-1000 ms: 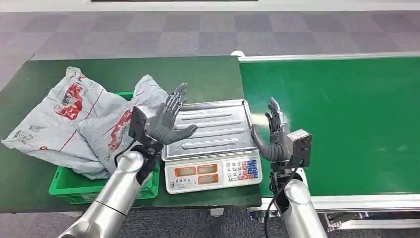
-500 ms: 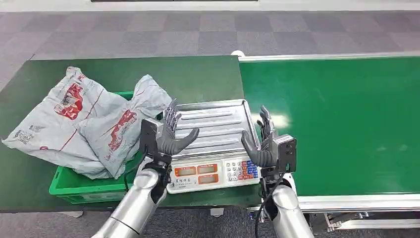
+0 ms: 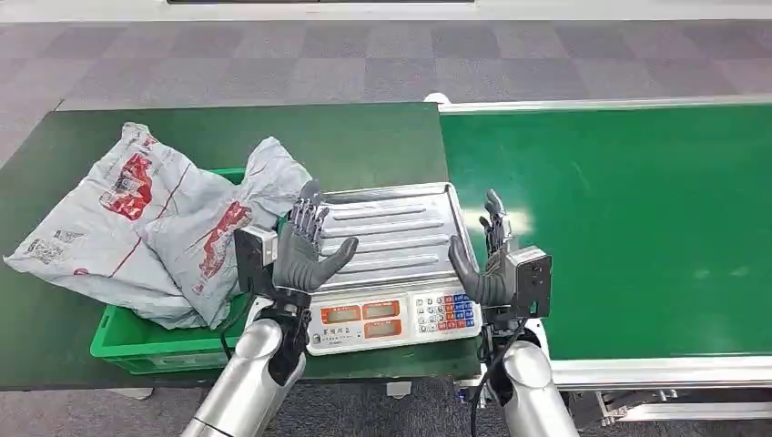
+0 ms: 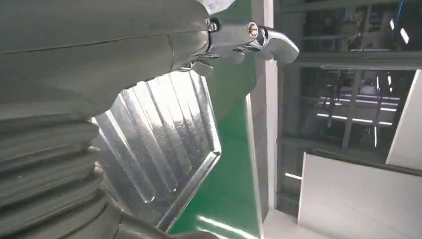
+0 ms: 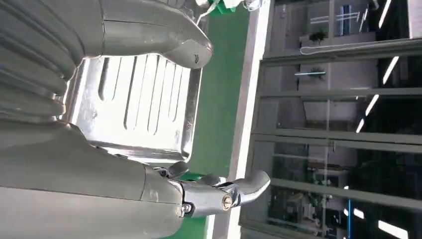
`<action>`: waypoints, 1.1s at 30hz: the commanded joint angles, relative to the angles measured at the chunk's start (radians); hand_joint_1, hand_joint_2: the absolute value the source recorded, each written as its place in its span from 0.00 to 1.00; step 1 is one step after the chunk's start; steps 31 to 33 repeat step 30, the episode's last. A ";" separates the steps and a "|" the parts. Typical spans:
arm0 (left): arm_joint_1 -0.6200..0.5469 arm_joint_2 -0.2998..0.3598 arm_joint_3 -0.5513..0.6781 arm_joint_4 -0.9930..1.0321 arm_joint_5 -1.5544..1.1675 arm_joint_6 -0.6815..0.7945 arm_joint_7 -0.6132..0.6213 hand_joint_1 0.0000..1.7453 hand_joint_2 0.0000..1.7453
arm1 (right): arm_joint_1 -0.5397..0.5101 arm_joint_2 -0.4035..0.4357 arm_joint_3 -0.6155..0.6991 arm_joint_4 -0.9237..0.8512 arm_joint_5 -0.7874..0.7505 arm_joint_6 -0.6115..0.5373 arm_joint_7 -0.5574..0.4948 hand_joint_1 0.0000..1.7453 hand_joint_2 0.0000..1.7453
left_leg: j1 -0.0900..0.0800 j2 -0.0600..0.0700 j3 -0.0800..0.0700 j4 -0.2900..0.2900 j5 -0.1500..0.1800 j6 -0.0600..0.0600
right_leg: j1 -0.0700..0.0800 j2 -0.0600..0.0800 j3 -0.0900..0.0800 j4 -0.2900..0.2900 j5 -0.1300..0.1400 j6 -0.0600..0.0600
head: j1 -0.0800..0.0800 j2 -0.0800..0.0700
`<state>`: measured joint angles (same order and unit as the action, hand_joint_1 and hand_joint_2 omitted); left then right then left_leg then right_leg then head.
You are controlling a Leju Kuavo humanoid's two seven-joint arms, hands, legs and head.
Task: Moved the parcel from conveyor to table for the left to box.
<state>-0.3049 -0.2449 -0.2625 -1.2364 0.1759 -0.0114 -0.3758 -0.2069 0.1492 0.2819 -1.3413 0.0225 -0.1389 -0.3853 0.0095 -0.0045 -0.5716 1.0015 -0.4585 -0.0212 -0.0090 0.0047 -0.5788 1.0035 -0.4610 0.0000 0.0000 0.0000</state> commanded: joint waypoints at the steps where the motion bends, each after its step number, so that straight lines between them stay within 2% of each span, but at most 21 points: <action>1: -0.040 0.020 -0.027 0.064 -0.017 0.035 0.003 0.00 1.00 | -0.050 -0.028 0.037 0.053 -0.024 -0.002 0.005 0.00 1.00 | 0.000 0.000 0.000 -0.001 0.001 0.001 | 0.000 0.000 0.000 -0.001 0.001 0.000 | 0.000 0.000; 17: -0.056 0.019 -0.034 0.130 -0.033 0.042 0.002 0.00 1.00 | -0.021 0.003 0.014 0.091 -0.040 -0.008 0.000 0.00 1.00 | 0.000 0.000 0.001 -0.001 0.000 0.000 | 0.000 -0.001 0.001 -0.001 0.000 0.000 | 0.000 0.000; 26: -0.060 0.029 -0.053 0.151 -0.052 0.043 -0.010 0.00 1.00 | 0.027 0.013 -0.003 0.032 -0.036 0.008 0.003 0.00 1.00 | 0.000 0.000 0.001 -0.001 0.000 0.000 | 0.000 -0.001 0.001 -0.001 0.000 0.000 | 0.000 0.000; 33: -0.065 0.027 -0.056 0.154 -0.052 0.042 -0.010 0.00 1.00 | 0.026 0.015 -0.011 0.031 -0.023 0.027 0.010 0.00 1.00 | 0.000 -0.001 0.001 -0.002 0.001 0.001 | 0.000 -0.002 0.001 -0.002 0.001 0.000 | 0.000 0.000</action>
